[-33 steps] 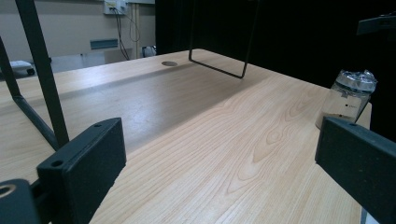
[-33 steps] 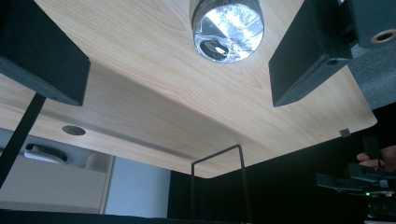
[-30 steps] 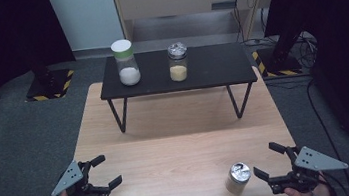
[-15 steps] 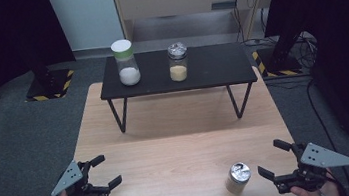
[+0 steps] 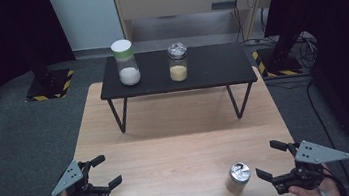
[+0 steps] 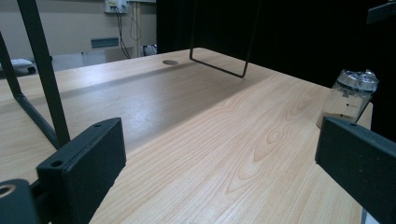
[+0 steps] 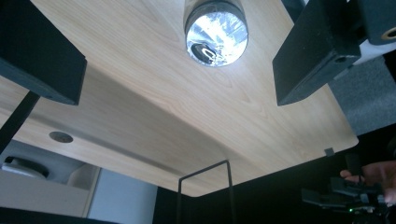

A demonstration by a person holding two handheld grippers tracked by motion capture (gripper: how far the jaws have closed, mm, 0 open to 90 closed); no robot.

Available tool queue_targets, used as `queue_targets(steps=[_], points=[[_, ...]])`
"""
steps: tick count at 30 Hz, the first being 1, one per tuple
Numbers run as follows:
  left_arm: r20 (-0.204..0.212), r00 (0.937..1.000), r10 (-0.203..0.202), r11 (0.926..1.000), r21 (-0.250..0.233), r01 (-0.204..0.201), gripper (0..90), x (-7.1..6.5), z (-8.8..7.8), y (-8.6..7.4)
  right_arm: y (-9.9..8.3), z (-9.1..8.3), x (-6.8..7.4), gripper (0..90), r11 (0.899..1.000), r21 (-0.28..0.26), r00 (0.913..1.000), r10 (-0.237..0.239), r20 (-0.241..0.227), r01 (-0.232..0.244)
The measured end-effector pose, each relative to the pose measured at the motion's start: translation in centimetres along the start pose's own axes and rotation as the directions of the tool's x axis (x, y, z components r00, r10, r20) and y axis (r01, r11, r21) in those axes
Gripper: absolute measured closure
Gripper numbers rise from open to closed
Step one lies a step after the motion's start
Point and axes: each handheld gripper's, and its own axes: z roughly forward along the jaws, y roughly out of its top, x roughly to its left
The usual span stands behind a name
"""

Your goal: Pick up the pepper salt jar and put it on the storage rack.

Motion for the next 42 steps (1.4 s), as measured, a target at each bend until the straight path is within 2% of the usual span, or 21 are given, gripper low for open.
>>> queue_targets(steps=[27, 42], points=[[-0.002, 1.0, 0.0, 1.0, 0.003, 0.0, 0.5, 0.0, 0.0, 0.0, -0.8, 3.3, -0.5, 4.4, 0.995, 0.096, 0.9959, 0.001, -0.09, 0.008], [-0.002, 1.0, 0.0, 1.0, 0.005, 0.0, 0.6, 0.0, 0.0, 0.1, -1.3, 4.7, -0.4, 5.0, 0.991, 0.131, 0.9945, 0.002, -0.105, 0.012]])
